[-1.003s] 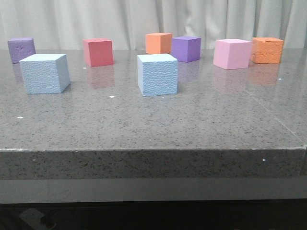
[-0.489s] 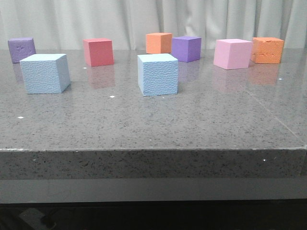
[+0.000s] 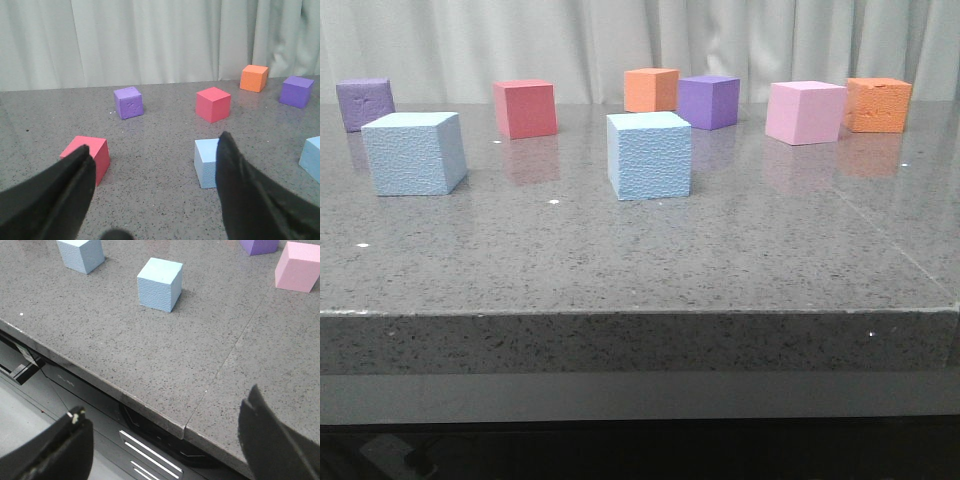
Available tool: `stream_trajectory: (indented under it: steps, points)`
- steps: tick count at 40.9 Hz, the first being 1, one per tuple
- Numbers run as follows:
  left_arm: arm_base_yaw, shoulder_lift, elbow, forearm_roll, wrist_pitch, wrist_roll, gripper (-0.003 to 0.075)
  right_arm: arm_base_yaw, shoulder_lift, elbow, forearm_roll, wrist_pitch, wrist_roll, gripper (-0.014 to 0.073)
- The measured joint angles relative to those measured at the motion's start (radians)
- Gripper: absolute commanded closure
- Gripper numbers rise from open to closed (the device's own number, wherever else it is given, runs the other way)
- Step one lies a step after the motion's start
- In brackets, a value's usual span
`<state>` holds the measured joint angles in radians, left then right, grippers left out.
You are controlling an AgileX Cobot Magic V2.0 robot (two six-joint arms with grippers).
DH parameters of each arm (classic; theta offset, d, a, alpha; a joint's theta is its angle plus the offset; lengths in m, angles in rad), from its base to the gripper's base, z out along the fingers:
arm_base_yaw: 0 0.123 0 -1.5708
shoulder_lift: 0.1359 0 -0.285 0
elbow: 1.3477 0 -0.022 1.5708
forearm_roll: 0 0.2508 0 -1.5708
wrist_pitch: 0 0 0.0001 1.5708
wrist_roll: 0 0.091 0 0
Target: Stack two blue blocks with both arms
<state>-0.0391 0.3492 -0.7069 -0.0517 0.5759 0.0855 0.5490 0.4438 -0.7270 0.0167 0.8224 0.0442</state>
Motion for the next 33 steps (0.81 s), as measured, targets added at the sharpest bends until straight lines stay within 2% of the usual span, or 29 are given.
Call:
stream_trajectory:
  steps: [6, 13, 21, 33]
  points:
    - [0.000, 0.000, 0.001, 0.000, -0.029, 0.000, 0.0213, 0.000, 0.000, 0.000, 0.000, 0.000, 0.000, -0.0007]
    - [0.000, 0.016, 0.001, -0.015, -0.033, 0.000, 0.0104, 0.000, 0.000, 0.000, 0.000, 0.000, 0.000, -0.0007]
    - [-0.020, 0.115, -0.032, -0.031, -0.035, 0.000, 0.0101, 0.000, 0.000, 0.000, 0.000, 0.000, 0.000, -0.0007]
    - [-0.166, 0.362, -0.151, -0.035, -0.039, 0.000, 0.0101, 0.000, 0.000, 0.000, 0.000, 0.000, -0.002, -0.0007]
